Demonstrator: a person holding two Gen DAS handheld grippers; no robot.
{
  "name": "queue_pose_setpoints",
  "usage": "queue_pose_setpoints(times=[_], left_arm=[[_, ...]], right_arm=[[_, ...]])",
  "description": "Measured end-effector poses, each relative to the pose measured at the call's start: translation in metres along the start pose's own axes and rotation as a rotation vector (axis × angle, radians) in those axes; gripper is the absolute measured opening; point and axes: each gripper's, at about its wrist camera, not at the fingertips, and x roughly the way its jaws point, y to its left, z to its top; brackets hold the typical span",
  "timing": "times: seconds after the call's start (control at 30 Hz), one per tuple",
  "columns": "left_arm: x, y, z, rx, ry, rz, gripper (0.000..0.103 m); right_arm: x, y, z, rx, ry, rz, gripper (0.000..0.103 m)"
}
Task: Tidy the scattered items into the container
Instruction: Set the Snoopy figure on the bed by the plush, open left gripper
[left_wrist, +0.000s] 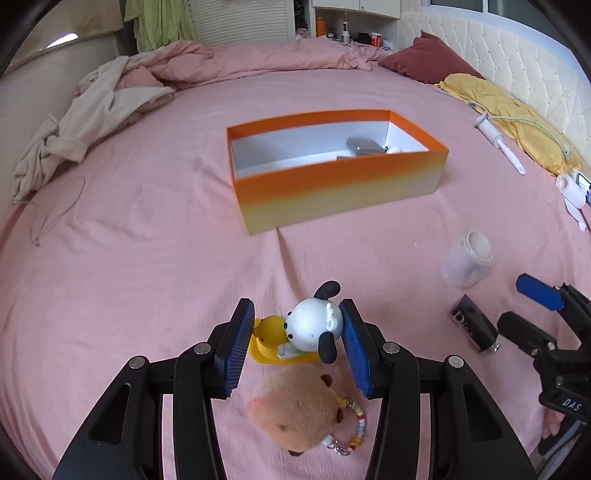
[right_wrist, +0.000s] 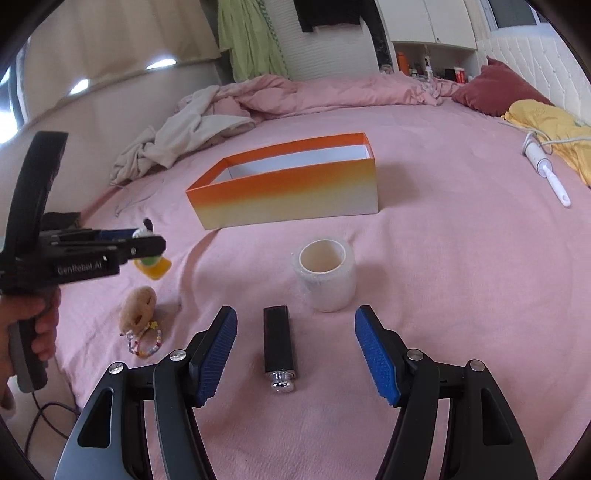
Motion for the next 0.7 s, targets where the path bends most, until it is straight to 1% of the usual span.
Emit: queue_pose_setpoints(times=[0.07,0.13,0.17,0.2,0.23,0.5,0.7], left_arm=[[0.006,-0.002,-0.012,-0.012,-0.002,-0.004,0.049],[0.014,-0.005,-0.019,0.002,0.015,0.001,0.057],[0.017,-0.007,-0.021,0.002,0.034,0.014,0.058],[0.019,-0.008,-0.023,0.003,0.044,0.030,0.063],[0.021,-0.009,-0.024,0.004,0.049,0.045,0.066],[0.005,-0.015,-0.024,0.008,-0.024,0.055,0.067],[-0.003,-0.009,-0.025,-0.043,-0.071,0.047,0.067]], right_arm=[[0.000,-0.001,-0.003,-0.001,0.004,-0.015,0.066],[0.000,-0.002,-0.006,-0.002,0.009,-0.029,0.066],[0.000,-0.002,-0.008,-0.002,0.011,-0.036,0.066],[0.000,-0.003,-0.009,-0.002,0.013,-0.044,0.066],[0.000,-0.003,-0.011,-0.003,0.016,-0.051,0.066],[-0.003,-0.003,-0.011,-0.013,0.006,-0.056,0.066],[-0.004,-0.005,-0.010,-0.007,-0.011,-0.057,0.066]])
